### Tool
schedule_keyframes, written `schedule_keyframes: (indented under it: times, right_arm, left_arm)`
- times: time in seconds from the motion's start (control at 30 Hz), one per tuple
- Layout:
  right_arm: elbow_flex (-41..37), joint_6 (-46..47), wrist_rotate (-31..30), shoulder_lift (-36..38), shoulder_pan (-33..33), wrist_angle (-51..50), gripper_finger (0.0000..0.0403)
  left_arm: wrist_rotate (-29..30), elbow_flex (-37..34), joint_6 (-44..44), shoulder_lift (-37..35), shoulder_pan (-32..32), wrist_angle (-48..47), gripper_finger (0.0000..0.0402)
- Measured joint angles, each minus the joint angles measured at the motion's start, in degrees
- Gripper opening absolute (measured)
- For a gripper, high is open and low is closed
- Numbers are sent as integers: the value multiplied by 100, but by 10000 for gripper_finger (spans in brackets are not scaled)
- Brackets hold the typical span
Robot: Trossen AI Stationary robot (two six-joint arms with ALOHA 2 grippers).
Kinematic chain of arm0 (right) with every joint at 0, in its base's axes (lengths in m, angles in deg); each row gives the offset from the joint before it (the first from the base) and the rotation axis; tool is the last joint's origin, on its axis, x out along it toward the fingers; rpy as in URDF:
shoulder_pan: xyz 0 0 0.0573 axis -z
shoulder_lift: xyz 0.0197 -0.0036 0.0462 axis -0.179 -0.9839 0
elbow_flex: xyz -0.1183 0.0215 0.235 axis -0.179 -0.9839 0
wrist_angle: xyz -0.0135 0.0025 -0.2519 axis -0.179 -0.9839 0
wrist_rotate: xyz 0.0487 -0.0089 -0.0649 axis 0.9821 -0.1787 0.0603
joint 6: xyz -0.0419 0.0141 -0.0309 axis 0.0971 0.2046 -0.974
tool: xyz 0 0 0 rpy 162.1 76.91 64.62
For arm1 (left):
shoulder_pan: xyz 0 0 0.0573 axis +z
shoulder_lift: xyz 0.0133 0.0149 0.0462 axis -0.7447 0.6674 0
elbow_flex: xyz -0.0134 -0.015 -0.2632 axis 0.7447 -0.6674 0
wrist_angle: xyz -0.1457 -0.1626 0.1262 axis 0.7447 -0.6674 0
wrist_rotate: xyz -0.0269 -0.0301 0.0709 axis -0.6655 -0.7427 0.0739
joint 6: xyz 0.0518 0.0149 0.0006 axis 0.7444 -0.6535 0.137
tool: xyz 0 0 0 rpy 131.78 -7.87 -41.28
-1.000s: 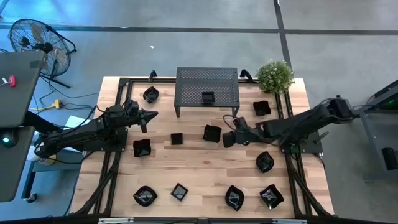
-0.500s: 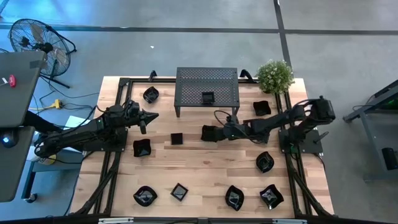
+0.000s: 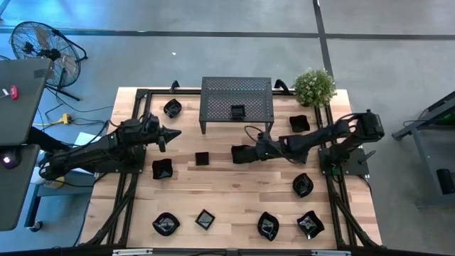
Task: Pick & Place Mini shaped plates
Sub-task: Put the black distorted square plate on the shelf
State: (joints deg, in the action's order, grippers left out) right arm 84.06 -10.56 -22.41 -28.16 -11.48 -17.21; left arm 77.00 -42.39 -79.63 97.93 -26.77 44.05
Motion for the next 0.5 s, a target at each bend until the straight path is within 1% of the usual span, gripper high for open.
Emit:
schedule_keyframes:
  times: [0.13,0.23,0.3,0.37,0.5]
  right_arm:
    - [5,-106,53,511,-64,-37,4]
    - [329,-482,121,917,-117,-558,4]
    - [797,-864,132,1087,-124,-1236,5]
    - [1393,-1345,117,1105,-73,-2051,3]
    - [2626,-2412,-97,881,113,-3300,3]
  left_arm:
    - [-51,757,-75,315,-2,-744,1]
    - [-36,1531,-48,774,0,-1285,1]
    - [-37,2111,53,1249,0,-1743,1]
    - [-38,2650,214,1849,0,-2098,1]
    - [-187,3573,681,3009,0,-2222,1]
